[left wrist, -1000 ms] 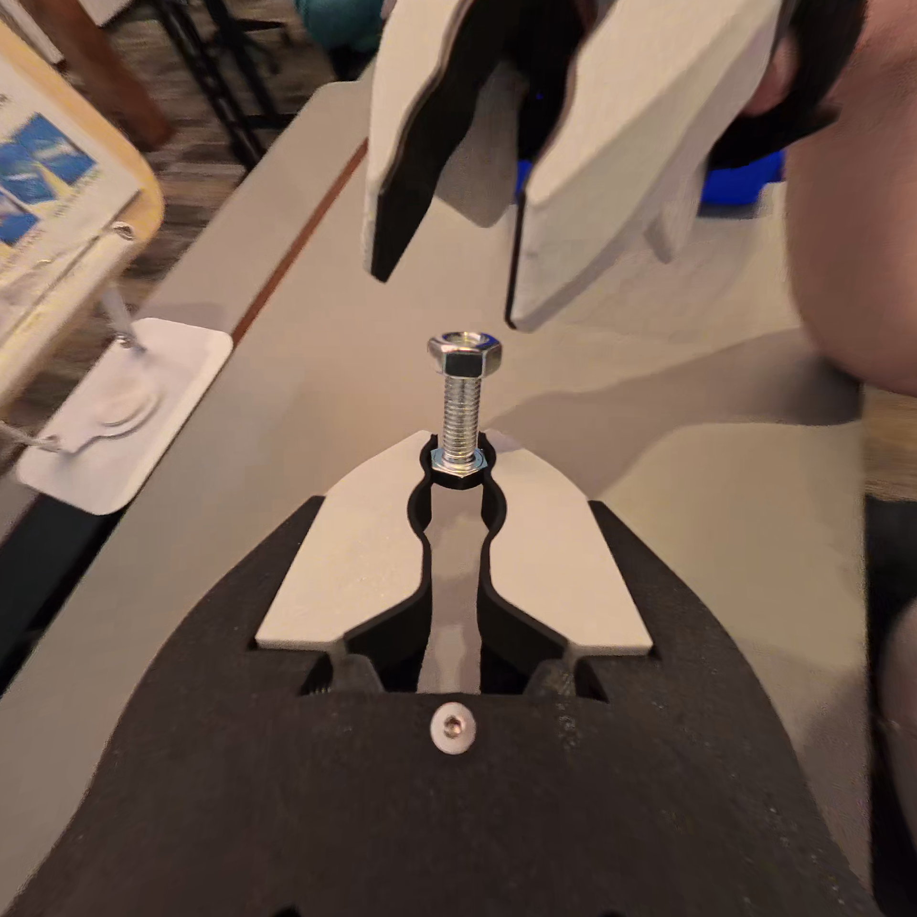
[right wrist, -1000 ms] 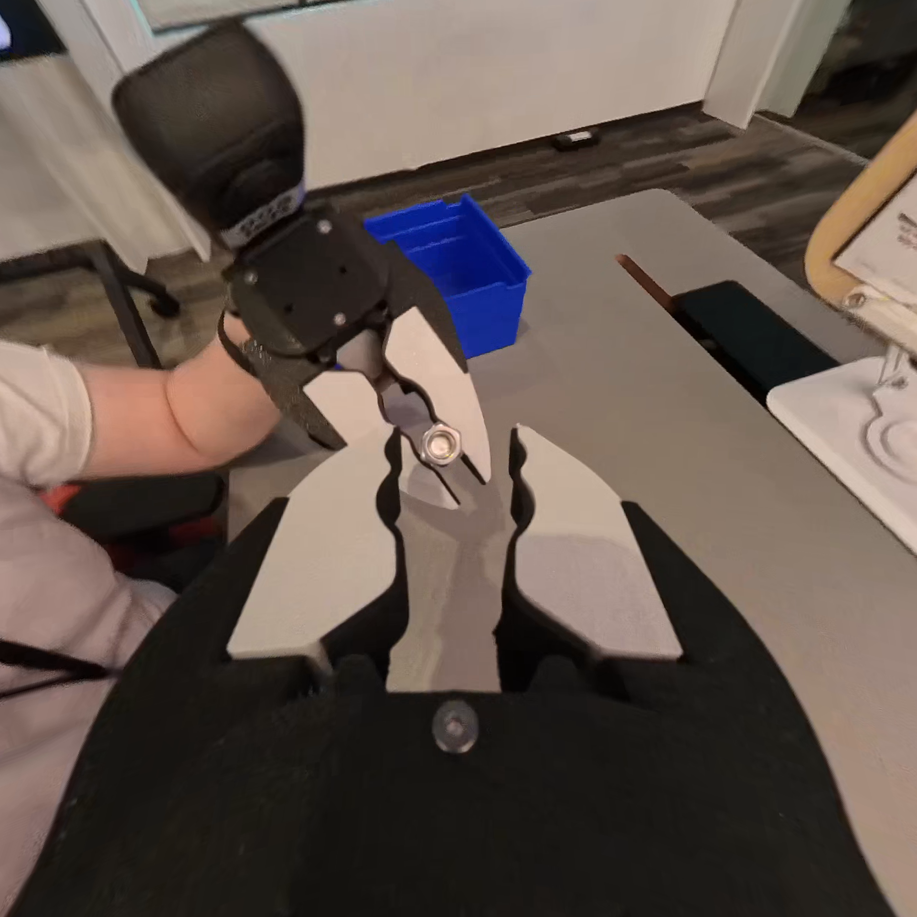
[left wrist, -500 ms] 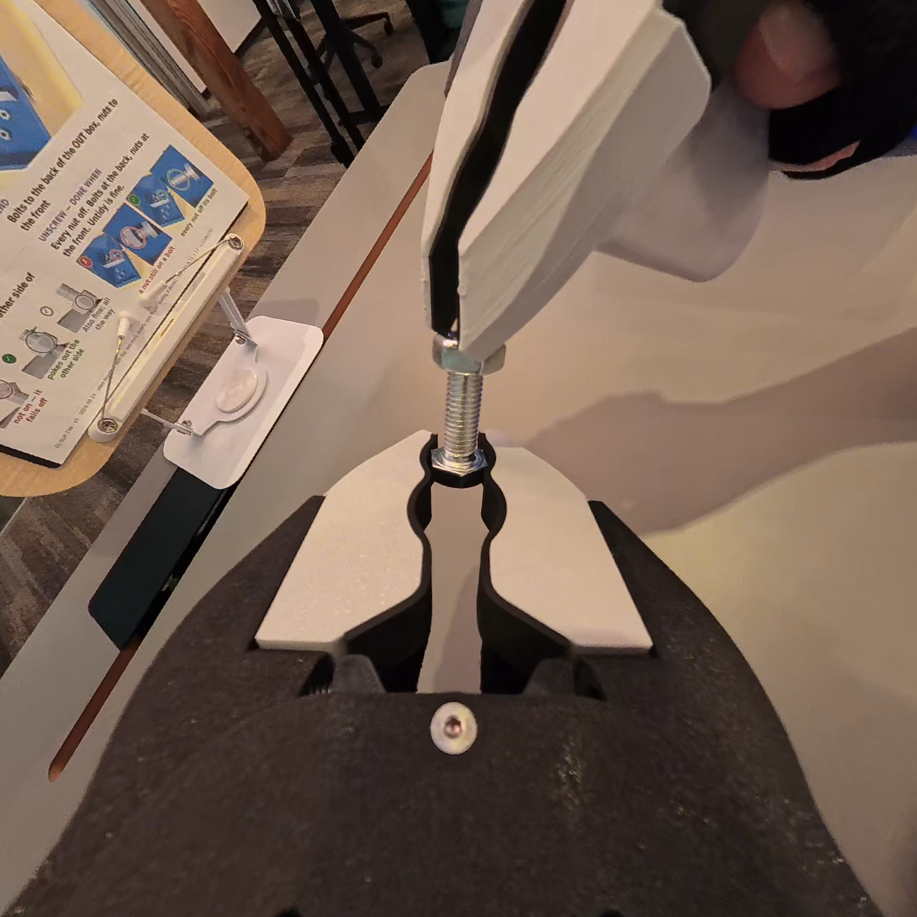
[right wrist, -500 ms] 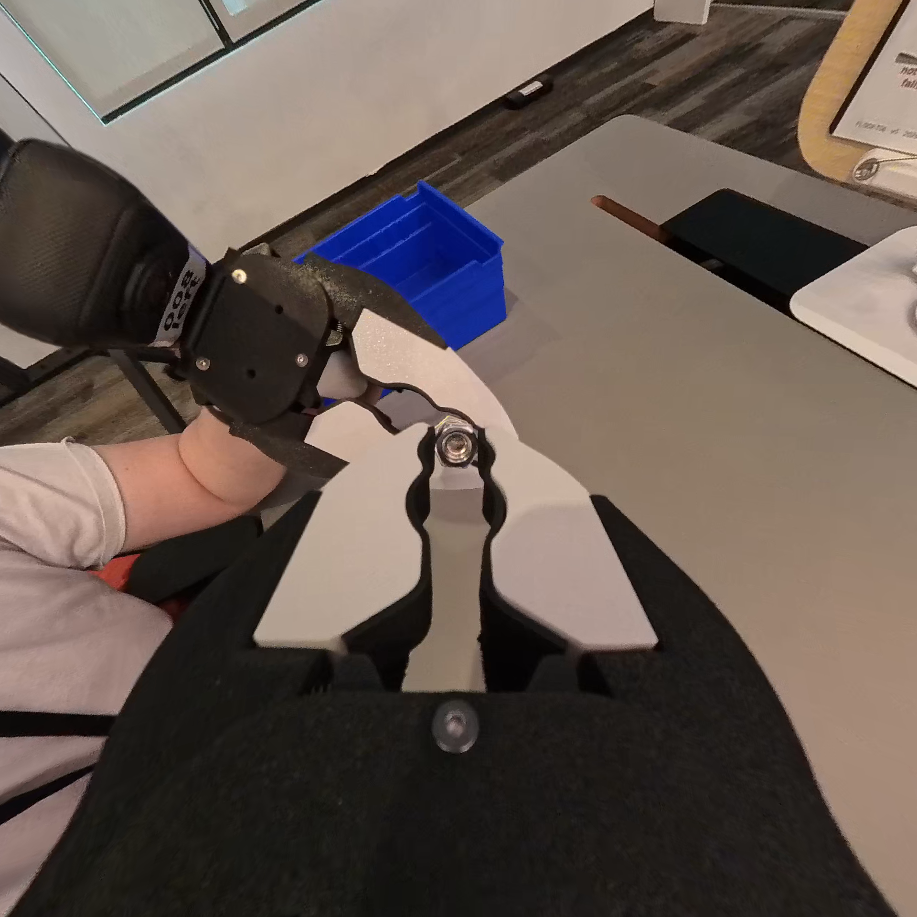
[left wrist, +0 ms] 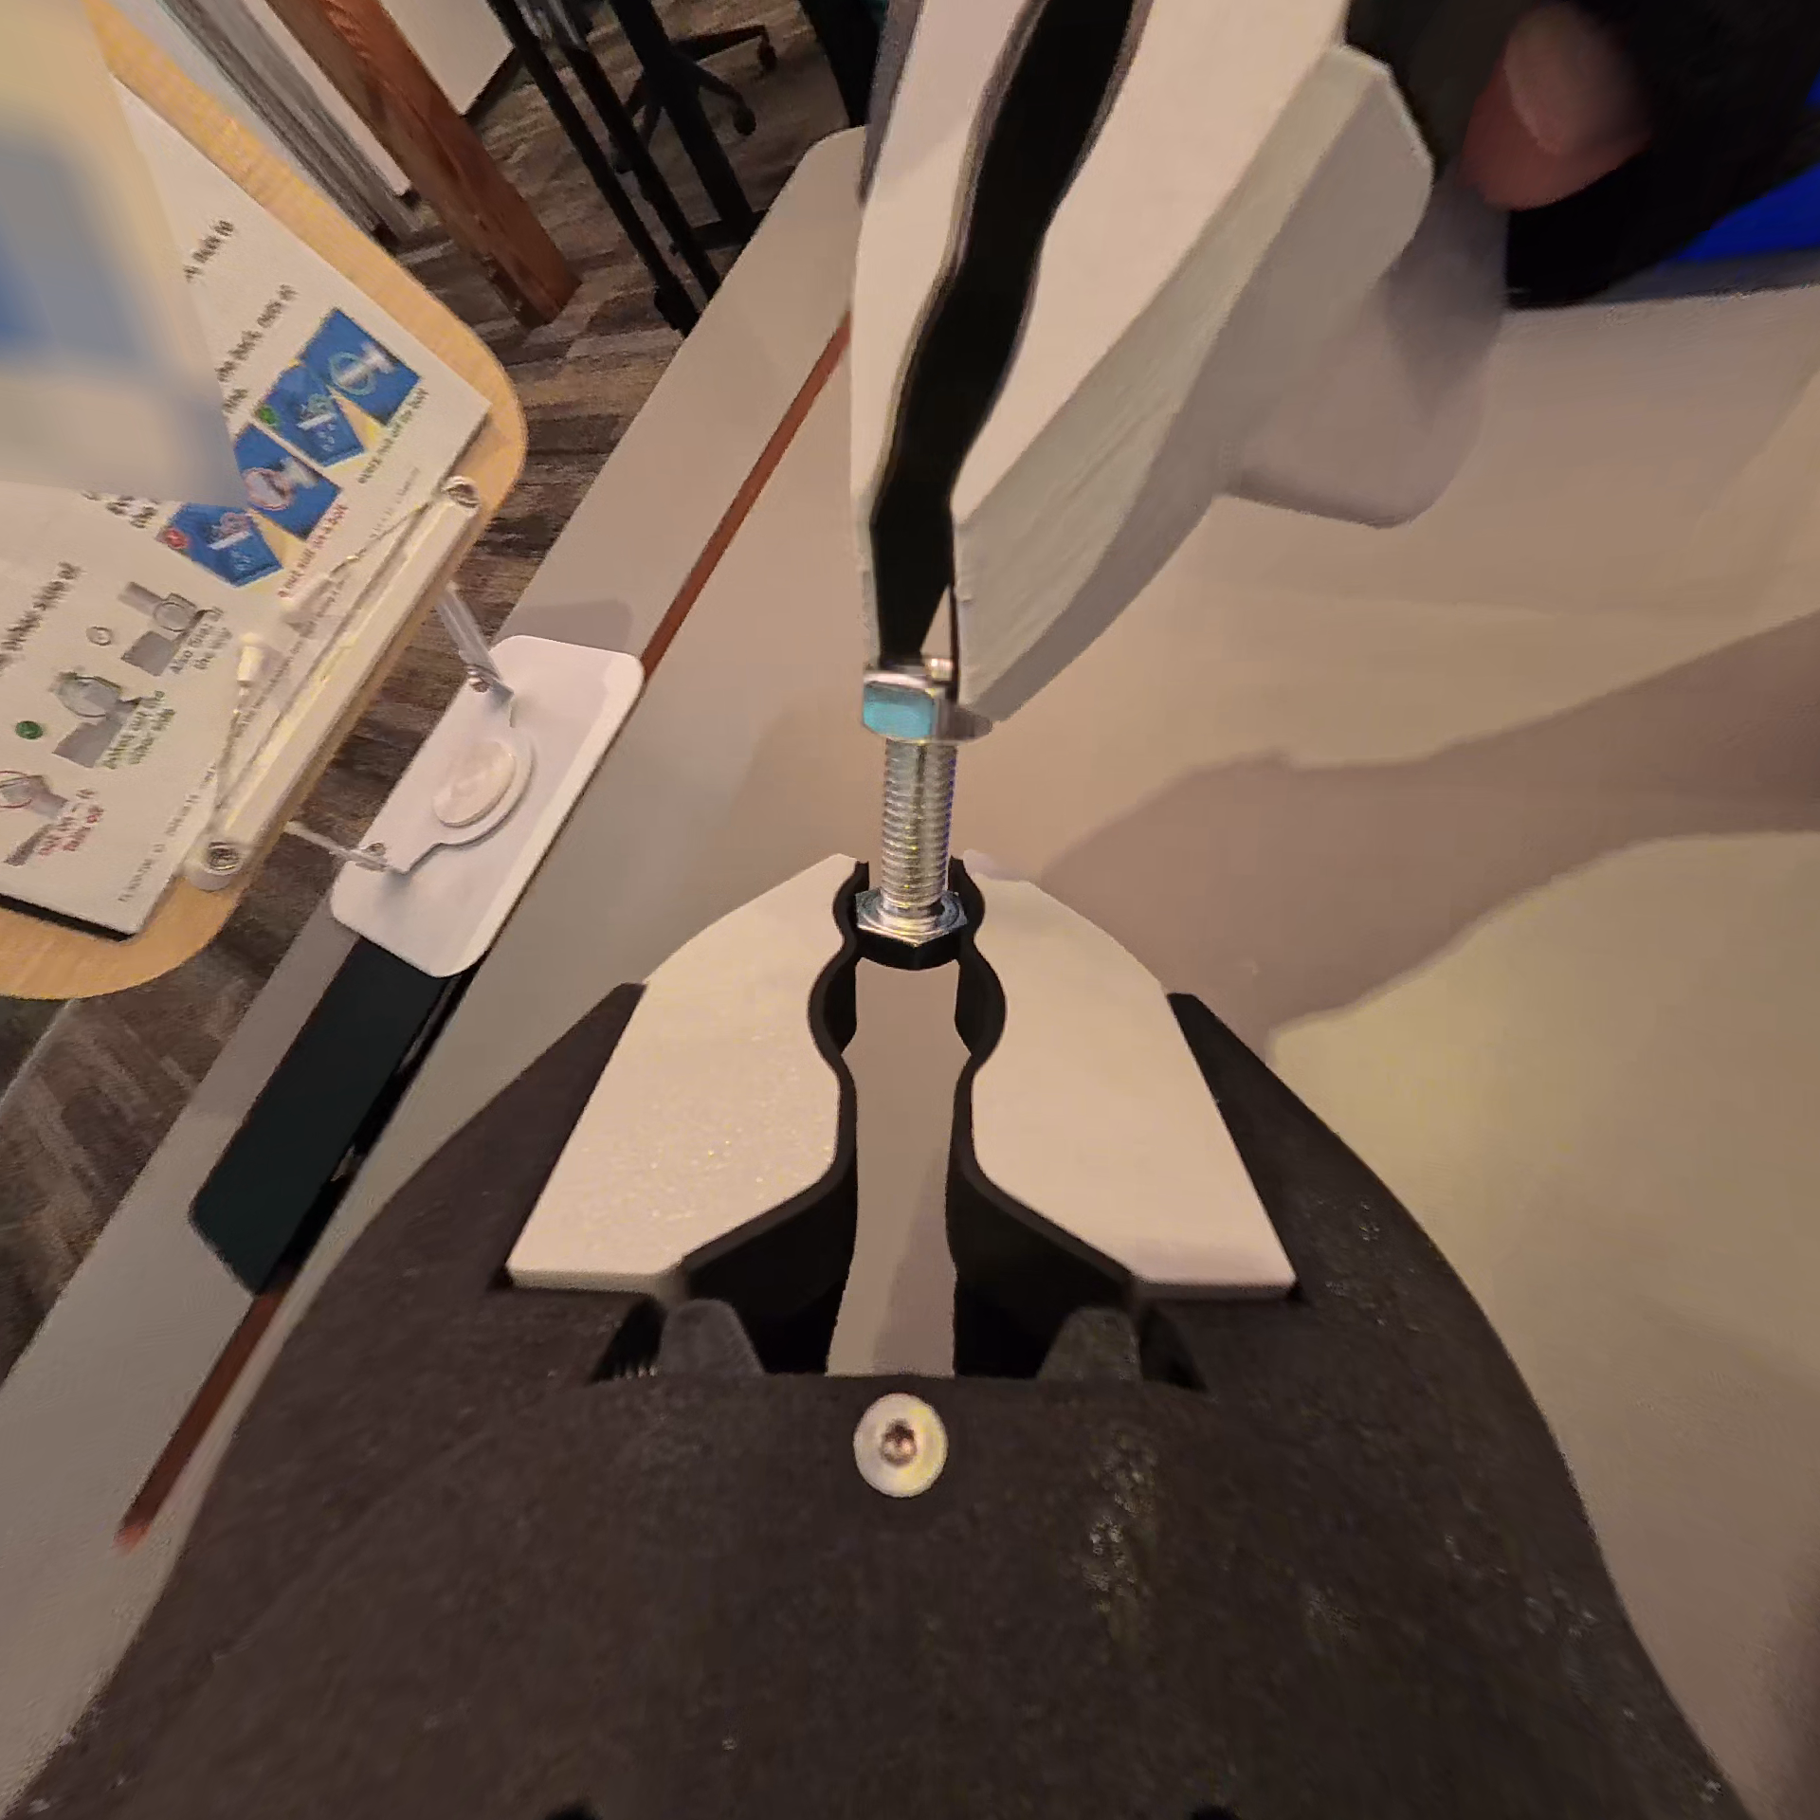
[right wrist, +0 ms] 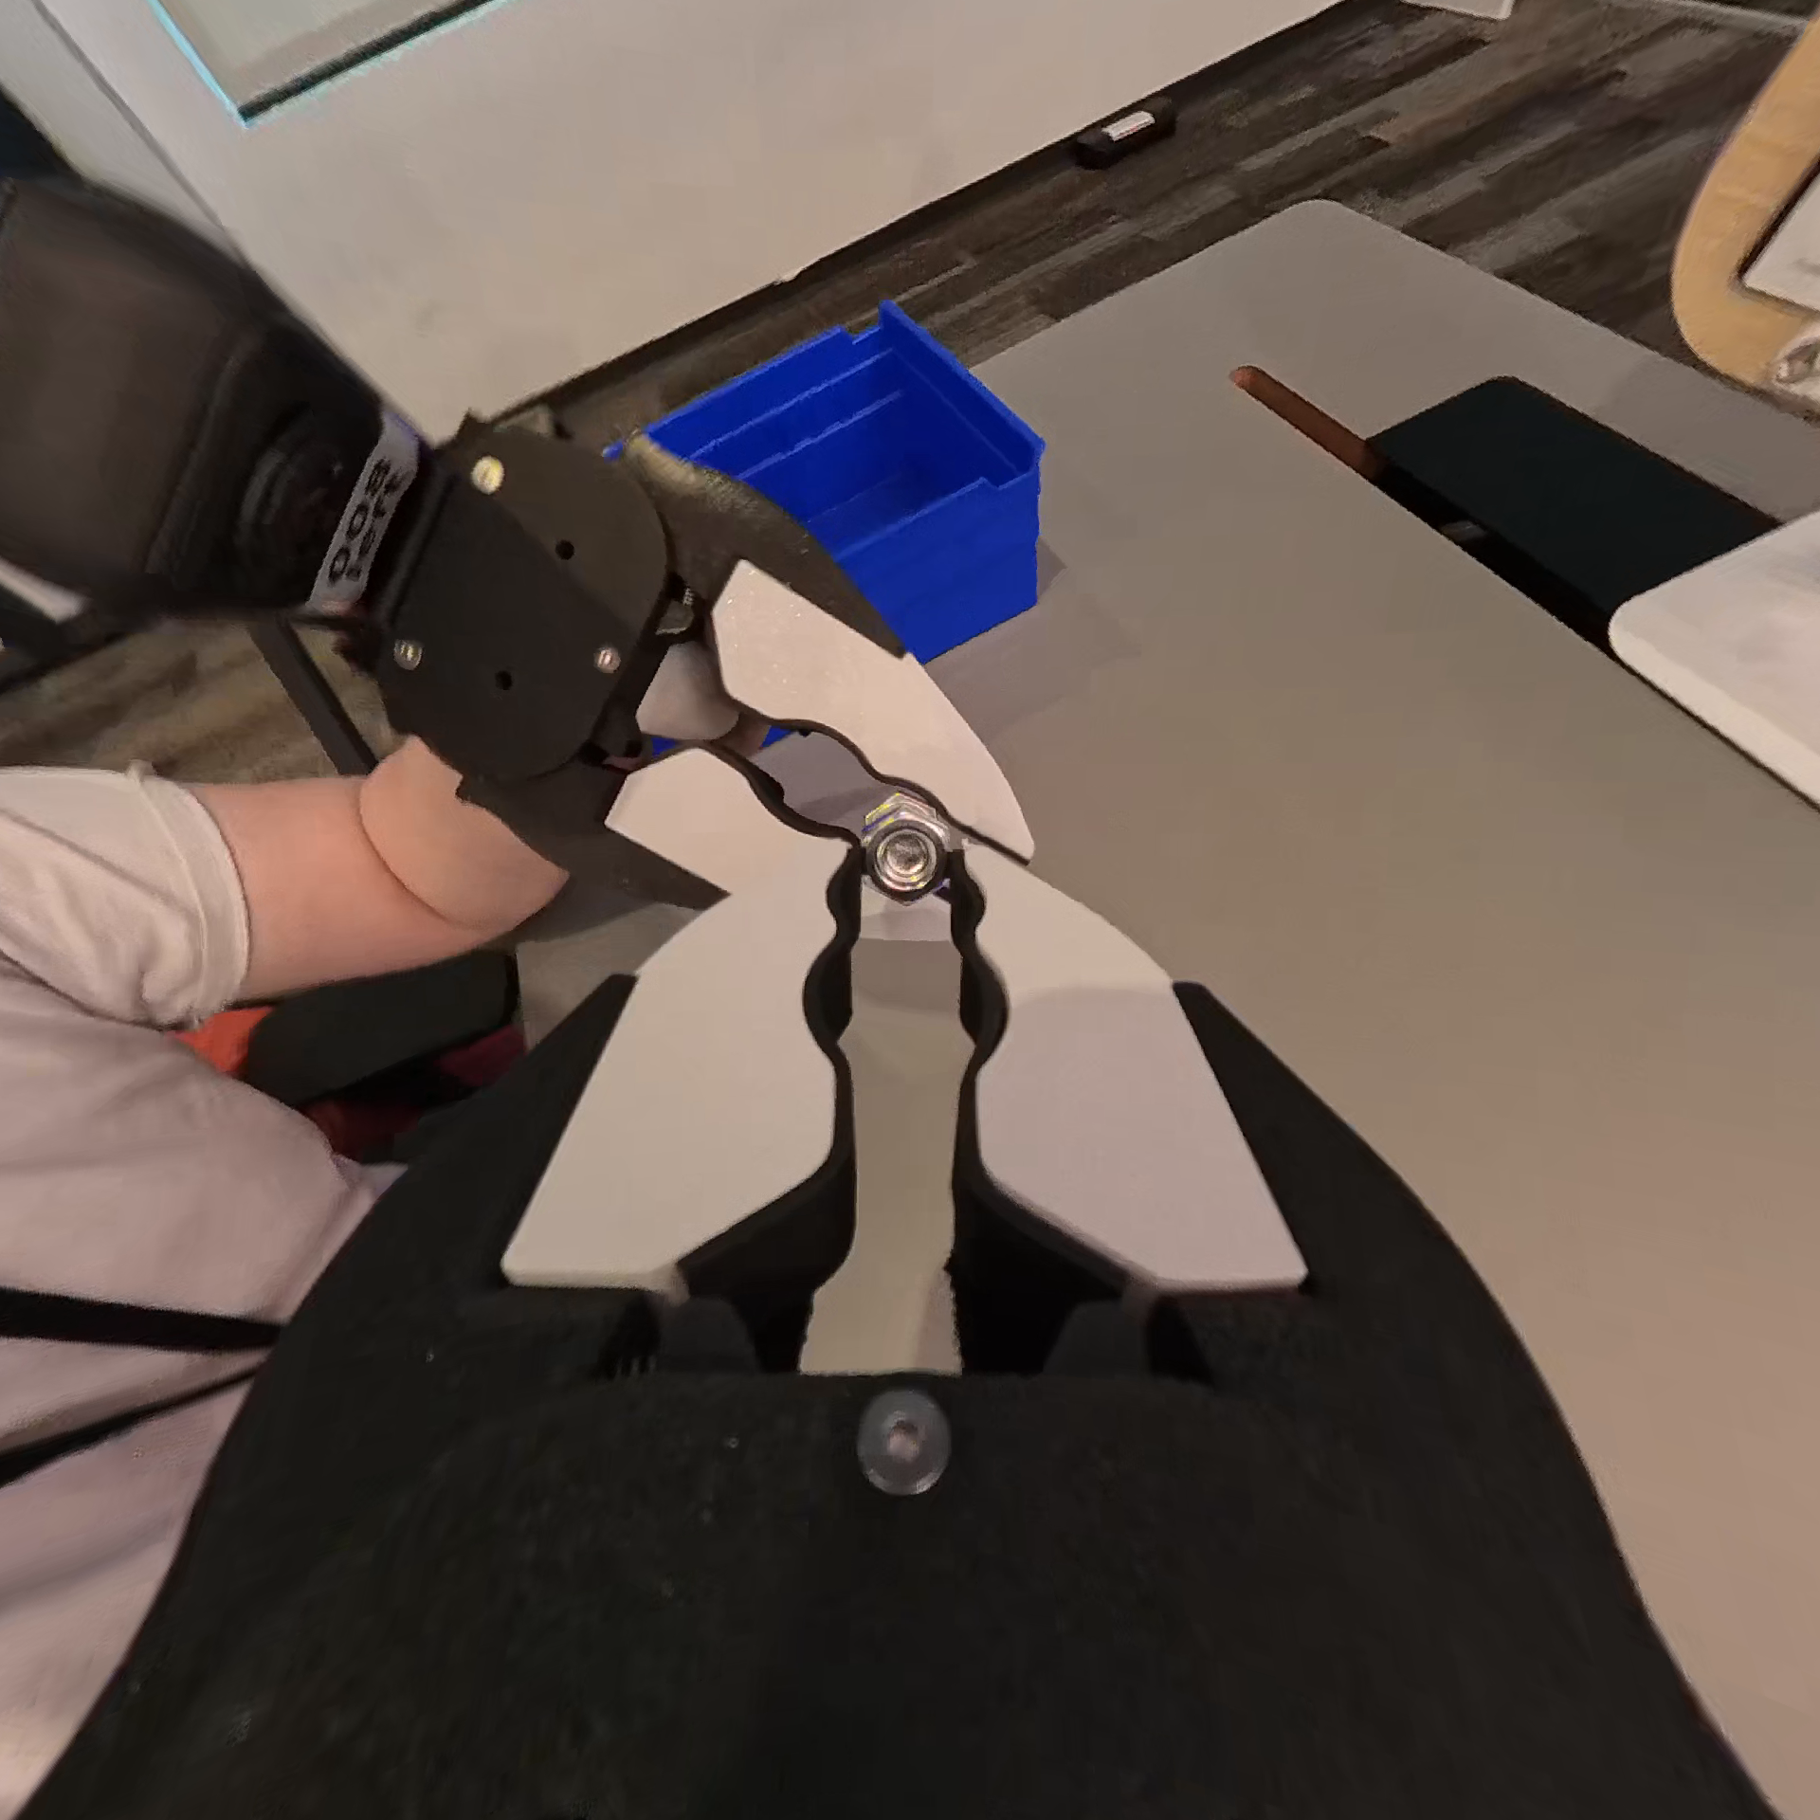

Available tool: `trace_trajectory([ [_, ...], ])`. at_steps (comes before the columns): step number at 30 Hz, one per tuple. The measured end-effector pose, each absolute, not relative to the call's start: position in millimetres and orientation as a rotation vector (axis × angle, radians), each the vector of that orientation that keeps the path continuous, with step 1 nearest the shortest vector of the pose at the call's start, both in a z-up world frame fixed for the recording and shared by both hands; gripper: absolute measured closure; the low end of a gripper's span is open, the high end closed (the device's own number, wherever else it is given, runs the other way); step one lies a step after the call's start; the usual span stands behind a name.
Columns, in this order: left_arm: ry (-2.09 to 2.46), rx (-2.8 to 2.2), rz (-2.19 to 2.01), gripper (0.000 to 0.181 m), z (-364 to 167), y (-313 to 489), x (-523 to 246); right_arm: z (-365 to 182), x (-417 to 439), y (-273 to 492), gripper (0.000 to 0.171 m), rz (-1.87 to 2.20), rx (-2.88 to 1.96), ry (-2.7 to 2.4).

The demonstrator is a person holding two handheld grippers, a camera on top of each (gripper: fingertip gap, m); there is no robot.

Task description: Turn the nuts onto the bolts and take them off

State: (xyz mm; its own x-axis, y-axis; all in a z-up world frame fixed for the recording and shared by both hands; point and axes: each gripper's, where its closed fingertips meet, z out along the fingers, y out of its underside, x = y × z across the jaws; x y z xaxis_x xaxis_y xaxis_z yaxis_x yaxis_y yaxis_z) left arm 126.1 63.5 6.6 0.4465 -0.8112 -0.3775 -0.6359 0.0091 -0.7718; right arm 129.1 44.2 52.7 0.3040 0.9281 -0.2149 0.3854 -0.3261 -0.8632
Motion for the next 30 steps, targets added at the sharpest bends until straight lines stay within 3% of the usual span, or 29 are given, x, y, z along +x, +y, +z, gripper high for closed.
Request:
trace_trajectory([
  [8,1.520,-1.733,-0.643,0.166,-9.2,13.6,137.3,41.8,134.2,8.5,0.155,0.726,-1.357,-1.735],
  [14,1.544,-1.729,-0.757,0.166,-9.2,5.7,139.9,42.6,134.7,5.1,0.155,0.686,-1.268,-1.761],
  [15,1.527,-1.733,-0.728,0.166,-8.9,9.6,139.2,44.3,134.1,11.1,0.152,0.689,-1.316,-1.713],
  [17,1.469,-1.734,-0.643,0.166,-6.1,21.6,137.2,48.7,133.0,22.0,0.128,0.749,-1.461,-1.586],
  [20,1.367,-1.735,-0.522,0.166,0.9,39.7,132.5,52.6,132.1,34.1,0.127,0.874,-1.703,-1.365],
  [25,1.272,-1.727,-0.365,0.166,7.7,57.4,124.7,48.1,124.4,42.7,0.129,0.936,-1.886,-1.150],
  [30,1.299,-1.724,-0.378,0.166,6.6,52.8,125.8,44.5,118.2,37.5,0.154,0.889,-1.854,-1.236],
])
